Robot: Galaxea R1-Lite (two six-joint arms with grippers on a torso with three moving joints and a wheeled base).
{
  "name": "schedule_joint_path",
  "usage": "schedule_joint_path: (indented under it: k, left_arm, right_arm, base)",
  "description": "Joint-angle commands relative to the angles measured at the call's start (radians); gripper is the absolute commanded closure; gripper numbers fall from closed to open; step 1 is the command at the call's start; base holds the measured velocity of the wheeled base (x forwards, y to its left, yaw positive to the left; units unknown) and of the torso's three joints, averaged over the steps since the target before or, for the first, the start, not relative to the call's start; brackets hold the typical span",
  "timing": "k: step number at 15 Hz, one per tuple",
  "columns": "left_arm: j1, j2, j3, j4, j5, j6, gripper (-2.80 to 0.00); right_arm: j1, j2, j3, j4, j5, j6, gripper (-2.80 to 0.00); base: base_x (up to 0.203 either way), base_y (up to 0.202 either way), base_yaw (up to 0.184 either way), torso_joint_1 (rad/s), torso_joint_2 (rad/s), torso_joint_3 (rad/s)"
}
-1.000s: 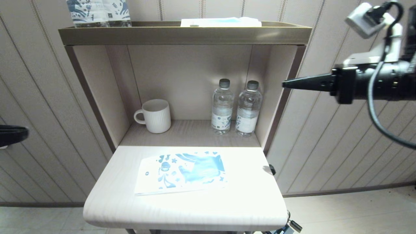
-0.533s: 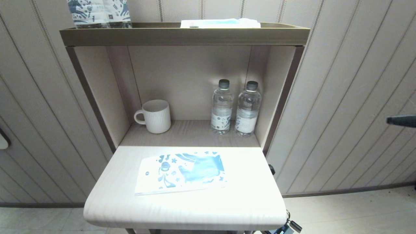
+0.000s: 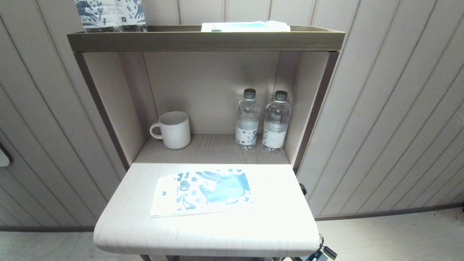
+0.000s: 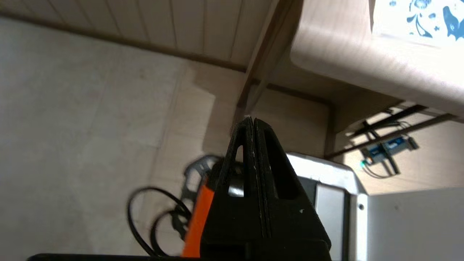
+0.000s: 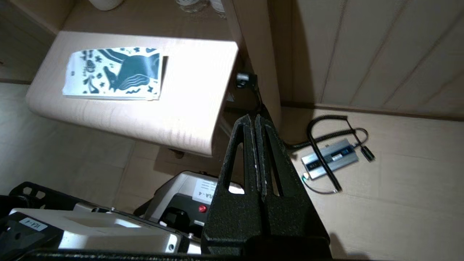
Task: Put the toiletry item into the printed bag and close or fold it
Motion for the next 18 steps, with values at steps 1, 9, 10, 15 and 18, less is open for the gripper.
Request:
schedule_joint_path:
  k: [1,9,10,15,18]
  left_arm:
    - [0.077,-0.099,0.039,0.030,-0.052,-0.010,0.00]
    - [0.102,-0.232,0.204,0.088,-0.219,0.052,0.00]
    - [0.097,-0.281,0.245,0.076,-0.205,0.095,0.00]
    - [0.090,-0.388,0.510,-0.018,-0.067,0.153,0.00]
    - [0.090,-0.390,0.732,-0.343,-0.040,0.158,0.00]
  right_arm:
    - [0.000,0.039,-0.095,0.106,-0.084,0.000,0.00]
    - [0.028,0.051,-0.031,0.437,-0.413,-0.093,0.00]
    - [0.031,-0.042,0.050,0.421,-0.441,-0.128,0.00]
    - [0.139,-0.529,0.354,0.359,-0.537,-0.202,0.00]
    - [0.205,-0.702,0.468,0.377,-0.544,-0.163,0.00]
  base:
    - [0.000,0.000,0.000,0.000,0.00,0.000]
    - [0.000,0.000,0.000,0.000,0.00,0.000]
    - [0.000,0.000,0.000,0.000,0.00,0.000]
    - [0.000,0.000,0.000,0.000,0.00,0.007]
    - [0.000,0.000,0.000,0.000,0.00,0.000]
